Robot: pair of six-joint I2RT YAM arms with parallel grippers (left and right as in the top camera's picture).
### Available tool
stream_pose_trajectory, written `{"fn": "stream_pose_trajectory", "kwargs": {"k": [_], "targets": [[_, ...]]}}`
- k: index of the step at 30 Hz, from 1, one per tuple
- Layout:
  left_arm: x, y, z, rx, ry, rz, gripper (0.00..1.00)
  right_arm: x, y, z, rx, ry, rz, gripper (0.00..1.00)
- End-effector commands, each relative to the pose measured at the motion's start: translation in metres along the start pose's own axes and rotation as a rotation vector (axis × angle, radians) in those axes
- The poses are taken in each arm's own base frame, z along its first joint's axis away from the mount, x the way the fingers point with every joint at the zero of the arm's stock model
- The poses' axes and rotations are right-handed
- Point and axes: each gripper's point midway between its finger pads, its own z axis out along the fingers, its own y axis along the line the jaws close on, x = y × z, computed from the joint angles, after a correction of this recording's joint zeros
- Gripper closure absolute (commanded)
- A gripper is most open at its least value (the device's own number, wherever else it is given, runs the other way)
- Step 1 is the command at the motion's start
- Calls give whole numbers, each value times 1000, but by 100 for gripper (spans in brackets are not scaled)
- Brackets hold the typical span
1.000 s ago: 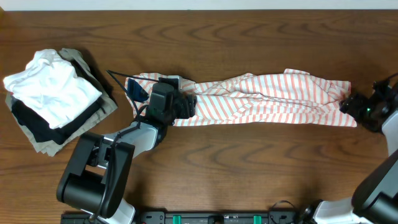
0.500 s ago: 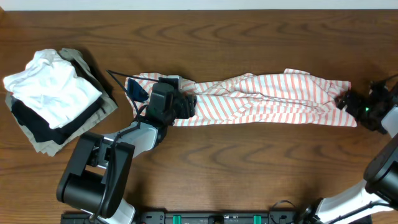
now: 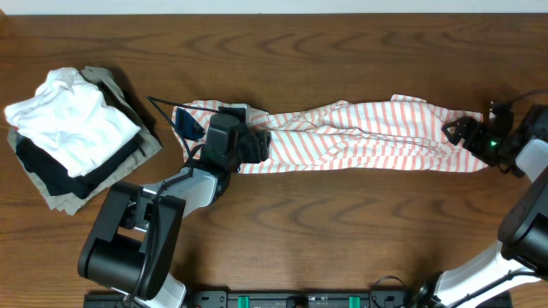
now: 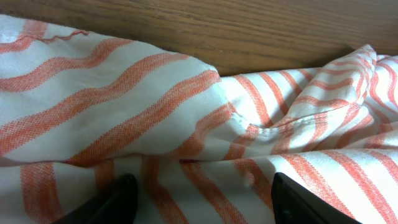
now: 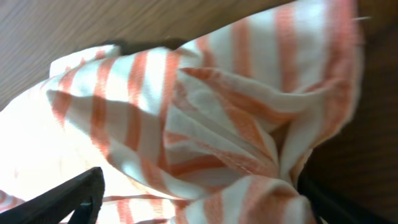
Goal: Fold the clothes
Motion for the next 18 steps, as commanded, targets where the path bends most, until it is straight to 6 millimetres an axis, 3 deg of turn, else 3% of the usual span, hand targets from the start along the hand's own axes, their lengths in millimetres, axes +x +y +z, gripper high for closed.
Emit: {"fn": "stream_pose_trajectory", "kwargs": {"k": [1, 4, 8, 9, 14, 18], "targets": [[-8, -3, -3, 10, -17, 2, 31, 64, -9, 33, 24, 190, 84, 16], [-8, -3, -3, 10, -17, 2, 31, 63, -11, 34, 46, 185, 80, 43], [-8, -3, -3, 11, -17, 2, 31, 59, -13, 34, 51, 168, 87, 93], [-8, -4, -3, 18, -15, 2, 31, 57, -14, 34, 51, 163, 86, 99], [-16, -13, -15, 40, -24, 5, 30, 37, -27, 19, 96, 117, 107, 99], [-31, -23, -32, 55, -64, 22, 30, 4, -42, -18, 172, 58, 132, 99]]}}
